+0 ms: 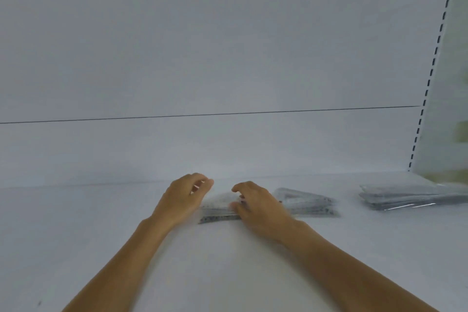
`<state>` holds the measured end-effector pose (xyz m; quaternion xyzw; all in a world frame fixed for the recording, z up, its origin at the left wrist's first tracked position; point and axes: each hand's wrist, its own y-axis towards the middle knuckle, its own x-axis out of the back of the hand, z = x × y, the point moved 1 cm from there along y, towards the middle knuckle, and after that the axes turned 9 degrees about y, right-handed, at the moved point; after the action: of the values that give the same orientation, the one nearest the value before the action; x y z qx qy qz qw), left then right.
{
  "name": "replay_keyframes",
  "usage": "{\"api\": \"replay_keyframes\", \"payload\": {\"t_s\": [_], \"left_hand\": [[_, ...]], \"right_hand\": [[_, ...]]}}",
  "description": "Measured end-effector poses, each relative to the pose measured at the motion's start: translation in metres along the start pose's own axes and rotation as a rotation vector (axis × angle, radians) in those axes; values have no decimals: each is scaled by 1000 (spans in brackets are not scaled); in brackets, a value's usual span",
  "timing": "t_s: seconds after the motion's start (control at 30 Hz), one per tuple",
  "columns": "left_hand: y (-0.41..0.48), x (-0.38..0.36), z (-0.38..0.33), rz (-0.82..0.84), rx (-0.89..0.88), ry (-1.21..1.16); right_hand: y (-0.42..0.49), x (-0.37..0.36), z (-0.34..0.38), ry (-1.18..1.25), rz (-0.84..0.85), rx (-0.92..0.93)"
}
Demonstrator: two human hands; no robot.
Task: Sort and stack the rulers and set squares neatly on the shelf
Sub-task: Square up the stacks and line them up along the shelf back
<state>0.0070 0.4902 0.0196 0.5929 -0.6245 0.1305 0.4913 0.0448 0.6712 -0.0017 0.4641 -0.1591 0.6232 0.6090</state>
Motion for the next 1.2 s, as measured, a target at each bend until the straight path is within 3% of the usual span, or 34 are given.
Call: {"api": "replay_keyframes", "payload": {"t_s": [0.23, 0.33, 0.53, 0.93, 1.2], "left_hand": [[-6, -6, 8, 235, 51, 199], [-12, -12, 9, 245, -1, 332], [-15, -8, 6, 223, -67, 271], [-11, -2, 7, 293, -41, 231], [-4, 3, 13, 345, -34, 259]], "right_hand": [[-1, 18, 9, -317, 72, 44], [-6, 14, 11, -409, 135, 38], [11, 22, 21, -398, 228, -30], [69, 20, 31, -272, 689, -311], [79, 16, 30, -277, 717, -247]]}}
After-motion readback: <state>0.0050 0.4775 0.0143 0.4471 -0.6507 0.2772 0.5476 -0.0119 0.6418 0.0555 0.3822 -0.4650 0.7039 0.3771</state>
